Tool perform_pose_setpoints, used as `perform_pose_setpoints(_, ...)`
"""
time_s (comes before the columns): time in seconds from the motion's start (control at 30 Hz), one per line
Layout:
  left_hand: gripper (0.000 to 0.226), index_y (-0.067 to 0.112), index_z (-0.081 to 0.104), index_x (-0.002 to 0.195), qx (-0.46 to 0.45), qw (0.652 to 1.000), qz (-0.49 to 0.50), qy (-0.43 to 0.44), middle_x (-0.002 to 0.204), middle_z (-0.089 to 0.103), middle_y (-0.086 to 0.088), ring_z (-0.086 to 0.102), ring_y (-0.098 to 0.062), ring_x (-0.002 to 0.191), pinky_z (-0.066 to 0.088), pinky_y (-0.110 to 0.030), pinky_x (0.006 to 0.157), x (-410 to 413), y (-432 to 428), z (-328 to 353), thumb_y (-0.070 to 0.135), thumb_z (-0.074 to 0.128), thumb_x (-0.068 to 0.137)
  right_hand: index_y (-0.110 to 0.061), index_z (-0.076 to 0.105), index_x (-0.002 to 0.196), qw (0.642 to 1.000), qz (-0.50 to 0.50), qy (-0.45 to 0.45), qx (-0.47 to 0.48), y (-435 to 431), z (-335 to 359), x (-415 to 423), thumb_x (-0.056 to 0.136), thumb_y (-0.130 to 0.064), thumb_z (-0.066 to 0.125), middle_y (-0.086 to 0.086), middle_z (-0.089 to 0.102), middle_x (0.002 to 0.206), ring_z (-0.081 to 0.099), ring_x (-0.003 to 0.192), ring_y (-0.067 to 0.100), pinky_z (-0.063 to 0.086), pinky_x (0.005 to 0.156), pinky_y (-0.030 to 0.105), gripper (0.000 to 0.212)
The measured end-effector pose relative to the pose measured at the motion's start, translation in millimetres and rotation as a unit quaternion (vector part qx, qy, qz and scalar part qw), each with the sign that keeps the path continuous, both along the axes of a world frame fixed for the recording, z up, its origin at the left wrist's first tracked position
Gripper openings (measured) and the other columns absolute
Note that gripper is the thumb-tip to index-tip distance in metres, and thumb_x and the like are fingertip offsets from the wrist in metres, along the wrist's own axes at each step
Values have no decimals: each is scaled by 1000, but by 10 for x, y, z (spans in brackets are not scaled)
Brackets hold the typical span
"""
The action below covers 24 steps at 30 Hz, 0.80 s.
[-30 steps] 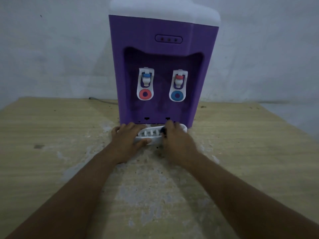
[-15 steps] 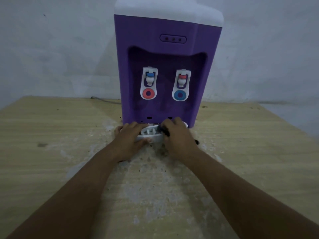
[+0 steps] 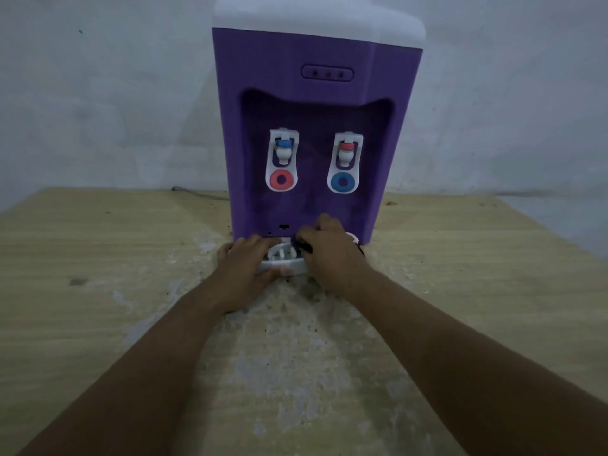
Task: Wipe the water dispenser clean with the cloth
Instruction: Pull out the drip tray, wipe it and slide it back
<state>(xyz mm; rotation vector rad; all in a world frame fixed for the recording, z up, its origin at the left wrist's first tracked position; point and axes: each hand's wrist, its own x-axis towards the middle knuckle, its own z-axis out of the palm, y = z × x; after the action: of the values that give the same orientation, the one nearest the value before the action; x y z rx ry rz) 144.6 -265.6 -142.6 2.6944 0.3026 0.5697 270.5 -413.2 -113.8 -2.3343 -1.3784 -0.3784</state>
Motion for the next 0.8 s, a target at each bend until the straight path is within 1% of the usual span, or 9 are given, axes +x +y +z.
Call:
perform_pose_setpoints(0.17,60,32,44,139,2,1000,5,10,122,53,6,47,-18,117,25,-40,103,-21,-18,11,57,42,85,-14,68,99,992,-118,48,12,-89,74,408,87,-19,51,12,55,96,57,94,33,47,76,34,21)
perform_pose_setpoints(0.27,62,30,39,142,-9,999,4,32,127,51,5,45,-18,121,23,-41,106,-44,-42,45,56,41,87,-7,65,104,982,-181,42,-31,2,172,413,88,-11,47,18,62,107,59,100,37,50,83,39,25)
perform_pose_setpoints(0.4,71,18,22,152,-36,999,8,26,144,44,0,36,-22,135,17,-38,112,-50,-58,48,41,56,95,-10,63,118,993,-105,23,-47,274,154,-25,90,-9,48,18,47,125,48,112,36,45,93,38,32)
perform_pose_setpoints(0.5,89,10,5,155,-71,997,-10,22,150,39,-5,34,-26,138,21,-42,117,-54,-3,18,37,61,92,-10,67,114,999,18,20,-32,276,111,-186,84,-7,58,14,47,110,48,98,29,41,77,31,31)
perform_pose_setpoints(0.53,91,9,8,155,-80,997,-8,11,146,43,-7,38,-27,135,26,-45,115,-52,16,3,39,64,90,-10,69,112,998,51,29,-26,234,119,-149,83,-5,59,10,45,100,48,90,26,39,72,30,30)
perform_pose_setpoints(0.6,81,7,35,147,-71,996,40,-30,132,54,-9,48,-27,122,37,-45,106,-35,55,-29,40,72,83,-13,71,110,998,54,36,-24,138,145,-15,84,-4,61,6,44,95,50,84,25,43,72,32,29)
perform_pose_setpoints(0.67,41,11,66,112,-12,991,97,-92,106,64,-9,60,-29,100,45,-38,88,-28,106,-31,29,78,78,-14,69,109,999,-1,32,-34,75,140,122,85,-5,58,9,47,100,54,88,30,48,78,34,28)
perform_pose_setpoints(0.73,8,17,73,85,12,988,106,-115,86,65,-4,63,-26,82,44,-33,77,-43,127,-1,19,75,78,-12,68,106,997,-56,34,-29,70,134,199,84,-5,56,11,48,98,56,90,34,49,77,33,26)
perform_pose_setpoints(0.8,12,18,72,92,4,990,87,-110,91,64,-2,62,-22,85,45,-32,76,-52,119,-5,16,73,80,-11,68,102,997,-62,40,-21,107,151,200,83,-6,56,8,45,92,56,90,34,43,72,28,23)
